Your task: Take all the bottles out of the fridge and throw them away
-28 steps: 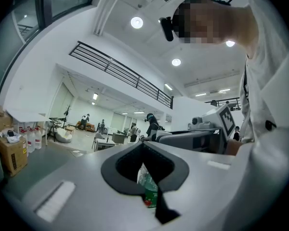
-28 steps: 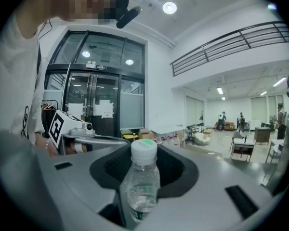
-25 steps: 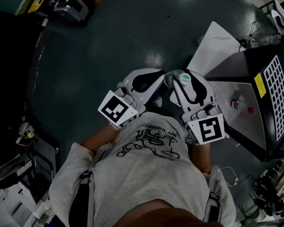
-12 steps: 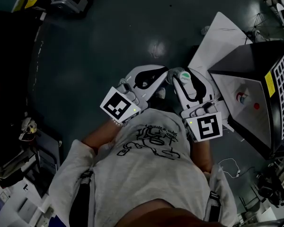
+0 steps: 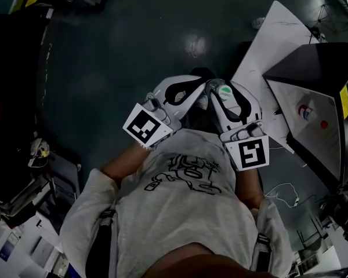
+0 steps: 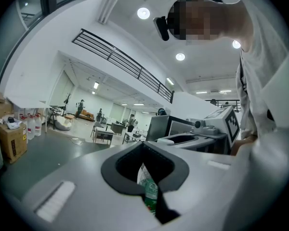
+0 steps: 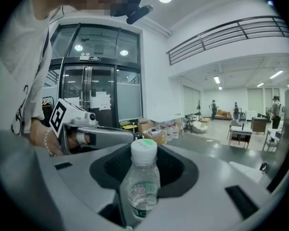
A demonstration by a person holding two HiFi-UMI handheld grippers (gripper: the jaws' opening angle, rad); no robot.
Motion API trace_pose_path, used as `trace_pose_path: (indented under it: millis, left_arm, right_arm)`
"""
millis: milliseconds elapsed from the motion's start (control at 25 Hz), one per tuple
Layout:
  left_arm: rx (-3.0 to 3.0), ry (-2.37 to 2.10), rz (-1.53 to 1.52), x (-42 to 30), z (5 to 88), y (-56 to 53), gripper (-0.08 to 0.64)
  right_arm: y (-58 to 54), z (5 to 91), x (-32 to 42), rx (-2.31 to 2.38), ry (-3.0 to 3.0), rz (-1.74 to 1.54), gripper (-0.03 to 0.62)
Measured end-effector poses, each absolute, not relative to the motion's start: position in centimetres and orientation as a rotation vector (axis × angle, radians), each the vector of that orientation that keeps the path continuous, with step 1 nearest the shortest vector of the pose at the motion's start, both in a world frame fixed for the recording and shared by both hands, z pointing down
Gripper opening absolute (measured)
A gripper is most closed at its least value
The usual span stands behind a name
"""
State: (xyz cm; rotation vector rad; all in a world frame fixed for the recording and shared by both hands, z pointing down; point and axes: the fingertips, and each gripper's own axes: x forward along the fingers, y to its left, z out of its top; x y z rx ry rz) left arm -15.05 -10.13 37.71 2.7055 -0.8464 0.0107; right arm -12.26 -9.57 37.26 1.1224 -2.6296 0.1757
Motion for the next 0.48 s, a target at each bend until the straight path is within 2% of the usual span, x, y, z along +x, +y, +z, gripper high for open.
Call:
trace_pose_path:
  millis: [480]
  left_arm:
    - [2.692,-0.824,0.052,-16.3,41.5,-9.3,0.006]
  right_arm:
    - [-8.9,41.5,-13.8,1.137,-2.585,0.221,0.16]
